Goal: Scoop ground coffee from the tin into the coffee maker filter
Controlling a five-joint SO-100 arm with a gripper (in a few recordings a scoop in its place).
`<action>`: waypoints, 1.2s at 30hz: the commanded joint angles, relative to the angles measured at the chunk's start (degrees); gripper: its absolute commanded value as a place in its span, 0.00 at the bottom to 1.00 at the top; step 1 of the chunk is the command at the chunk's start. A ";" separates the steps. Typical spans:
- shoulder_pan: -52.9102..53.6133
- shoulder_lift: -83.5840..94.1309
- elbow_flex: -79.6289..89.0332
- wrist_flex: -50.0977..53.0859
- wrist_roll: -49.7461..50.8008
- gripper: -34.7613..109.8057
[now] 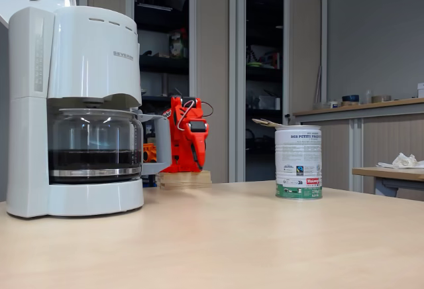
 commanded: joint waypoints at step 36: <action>-23.47 0.62 -14.59 -16.79 -5.54 0.24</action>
